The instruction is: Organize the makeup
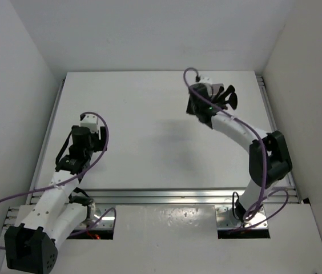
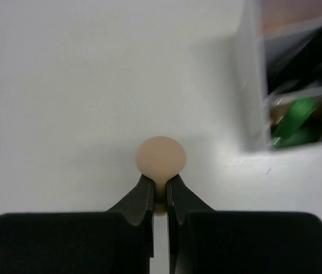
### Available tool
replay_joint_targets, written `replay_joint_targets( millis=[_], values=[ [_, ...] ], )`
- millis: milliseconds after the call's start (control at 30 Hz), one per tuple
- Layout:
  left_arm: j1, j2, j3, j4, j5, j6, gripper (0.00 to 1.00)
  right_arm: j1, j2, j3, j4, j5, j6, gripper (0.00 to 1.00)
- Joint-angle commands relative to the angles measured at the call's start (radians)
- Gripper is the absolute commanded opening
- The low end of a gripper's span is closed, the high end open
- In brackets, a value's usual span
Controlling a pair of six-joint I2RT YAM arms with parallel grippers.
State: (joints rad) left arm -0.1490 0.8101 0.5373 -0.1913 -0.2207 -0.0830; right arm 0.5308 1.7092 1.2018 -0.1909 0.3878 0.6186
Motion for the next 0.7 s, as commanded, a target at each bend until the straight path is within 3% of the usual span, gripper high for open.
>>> replay_joint_targets(
  millis=[0, 233, 467, 667],
  values=[
    [0.038, 0.029, 0.042, 0.029, 0.024, -0.004, 0.79, -0.139, 0.068, 0.137, 0.119, -0.012, -0.151, 0.0],
    [0.108, 0.119, 0.107, 0.029, 0.066, -0.014, 0.79, -0.271, 0.242, 0.326, 0.177, -0.072, -0.161, 0.0],
    [0.181, 0.242, 0.156, 0.072, 0.124, -0.014, 0.79, -0.316, 0.314, 0.337, 0.292, -0.012, -0.192, 0.0],
    [0.212, 0.278, 0.156, 0.118, 0.124, -0.004, 0.79, -0.336, 0.279, 0.298, 0.358, -0.027, -0.18, 0.0]
  ],
)
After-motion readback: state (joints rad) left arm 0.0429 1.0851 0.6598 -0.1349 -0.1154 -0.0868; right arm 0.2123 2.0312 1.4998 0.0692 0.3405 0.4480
